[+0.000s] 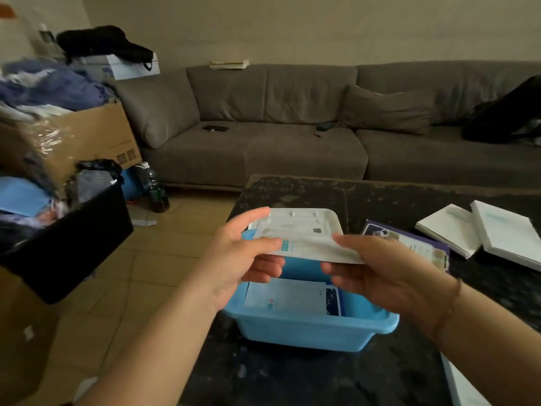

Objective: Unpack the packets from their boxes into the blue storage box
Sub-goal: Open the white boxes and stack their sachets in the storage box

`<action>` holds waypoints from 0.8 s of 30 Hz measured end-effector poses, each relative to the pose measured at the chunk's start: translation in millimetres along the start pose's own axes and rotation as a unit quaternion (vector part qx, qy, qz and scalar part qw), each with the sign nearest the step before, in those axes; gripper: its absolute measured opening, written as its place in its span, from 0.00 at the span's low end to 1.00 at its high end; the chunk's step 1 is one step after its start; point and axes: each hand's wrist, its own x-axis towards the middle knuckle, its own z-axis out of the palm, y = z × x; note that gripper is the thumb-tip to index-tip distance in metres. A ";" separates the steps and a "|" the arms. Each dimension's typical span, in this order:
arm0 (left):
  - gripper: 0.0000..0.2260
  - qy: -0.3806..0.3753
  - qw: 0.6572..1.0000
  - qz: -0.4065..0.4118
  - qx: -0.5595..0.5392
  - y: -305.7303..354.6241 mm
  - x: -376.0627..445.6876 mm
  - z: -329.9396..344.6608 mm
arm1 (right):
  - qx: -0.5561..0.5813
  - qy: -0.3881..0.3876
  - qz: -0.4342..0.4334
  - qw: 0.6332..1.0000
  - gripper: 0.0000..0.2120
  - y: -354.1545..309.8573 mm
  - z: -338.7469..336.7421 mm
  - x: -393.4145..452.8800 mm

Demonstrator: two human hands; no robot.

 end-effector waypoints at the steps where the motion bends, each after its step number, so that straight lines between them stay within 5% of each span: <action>1: 0.17 -0.007 1.000 -0.009 0.012 -0.1 3.0 -3.5 | -0.025 -0.003 -0.003 1.000 0.13 -0.5 2.3 3.1; 5: 0.06 -0.058 0.993 -0.027 0.101 -5.4 9.1 -18.6 | -0.107 -0.003 0.005 0.994 0.29 0.5 1.1 13.9; 12: 0.05 0.054 0.965 0.084 0.242 -19.2 30.9 -39.5 | -0.225 -0.023 -0.001 0.974 0.06 18.3 5.7 25.0; 16: 0.05 0.085 0.939 0.149 0.298 -26.1 38.7 -38.9 | -0.313 -0.014 -0.012 0.949 0.03 24.4 10.3 34.6; 24: 0.05 0.068 0.945 0.160 0.276 -33.4 50.3 -36.6 | -0.407 -0.052 -0.002 0.912 0.04 37.1 11.2 55.6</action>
